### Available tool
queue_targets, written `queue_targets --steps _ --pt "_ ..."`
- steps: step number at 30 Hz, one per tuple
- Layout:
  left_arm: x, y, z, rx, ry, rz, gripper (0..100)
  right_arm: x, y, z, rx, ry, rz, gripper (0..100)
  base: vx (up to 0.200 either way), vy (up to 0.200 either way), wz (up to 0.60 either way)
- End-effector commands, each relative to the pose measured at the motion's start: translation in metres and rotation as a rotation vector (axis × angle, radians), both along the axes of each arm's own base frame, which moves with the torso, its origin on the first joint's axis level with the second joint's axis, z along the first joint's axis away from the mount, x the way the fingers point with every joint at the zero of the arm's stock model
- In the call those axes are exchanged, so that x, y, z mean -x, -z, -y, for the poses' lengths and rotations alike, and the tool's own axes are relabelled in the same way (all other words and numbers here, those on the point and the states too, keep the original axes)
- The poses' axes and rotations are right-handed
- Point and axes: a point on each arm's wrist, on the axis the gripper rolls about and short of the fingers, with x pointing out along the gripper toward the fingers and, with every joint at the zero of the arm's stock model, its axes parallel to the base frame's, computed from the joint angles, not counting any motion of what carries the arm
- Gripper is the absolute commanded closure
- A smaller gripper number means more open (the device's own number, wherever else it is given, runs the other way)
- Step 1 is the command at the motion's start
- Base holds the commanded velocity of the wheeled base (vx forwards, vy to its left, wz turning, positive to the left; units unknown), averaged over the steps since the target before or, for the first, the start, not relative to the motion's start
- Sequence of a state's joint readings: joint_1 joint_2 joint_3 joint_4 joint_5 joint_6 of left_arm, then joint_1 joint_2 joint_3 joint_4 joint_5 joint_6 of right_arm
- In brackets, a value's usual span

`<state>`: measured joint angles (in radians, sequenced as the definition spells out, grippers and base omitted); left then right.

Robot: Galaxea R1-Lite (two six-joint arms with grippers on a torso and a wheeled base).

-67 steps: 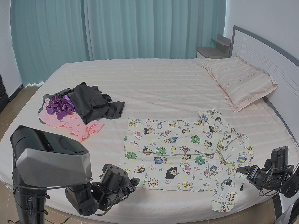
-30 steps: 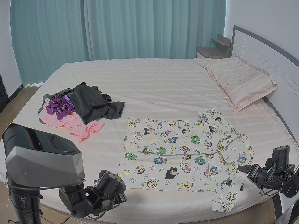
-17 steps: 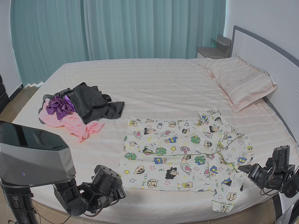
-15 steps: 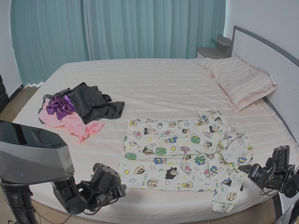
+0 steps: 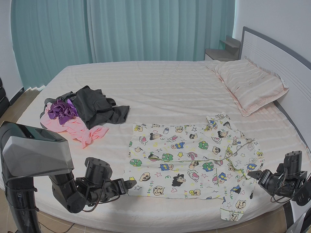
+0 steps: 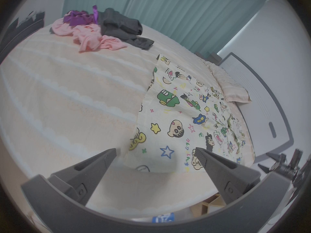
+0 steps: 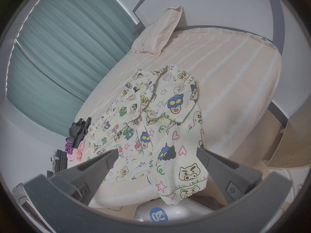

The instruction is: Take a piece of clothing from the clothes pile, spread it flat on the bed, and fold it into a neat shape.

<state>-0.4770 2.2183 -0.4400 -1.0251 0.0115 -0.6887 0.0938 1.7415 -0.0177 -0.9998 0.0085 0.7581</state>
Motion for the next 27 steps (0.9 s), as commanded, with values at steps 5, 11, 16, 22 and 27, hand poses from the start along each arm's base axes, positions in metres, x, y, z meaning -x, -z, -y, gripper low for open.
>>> queue_targets --steps 5,11,16,22,27 --pt "-0.008 0.032 0.002 -0.064 0.079 0.015 0 0.005 -0.001 0.000 -0.008 -0.008 0.001 0 0.000 0.000 0.00" --pt "-0.013 0.031 0.007 -0.053 0.084 0.034 0 0.005 -0.002 0.000 -0.007 -0.012 0.007 0 0.000 0.000 0.00" --pt "-0.013 0.036 0.013 -0.061 0.103 0.033 0 0.005 -0.002 -0.001 -0.007 -0.014 0.007 0 0.000 0.000 0.00" --pt "-0.009 0.039 0.012 -0.095 0.119 0.015 100 0.005 -0.002 0.000 -0.007 -0.012 0.007 0 0.000 0.000 0.00" --pt "0.001 0.040 0.006 -0.124 0.110 -0.021 100 0.006 -0.002 -0.001 -0.008 -0.015 0.008 0 0.000 0.000 0.00"
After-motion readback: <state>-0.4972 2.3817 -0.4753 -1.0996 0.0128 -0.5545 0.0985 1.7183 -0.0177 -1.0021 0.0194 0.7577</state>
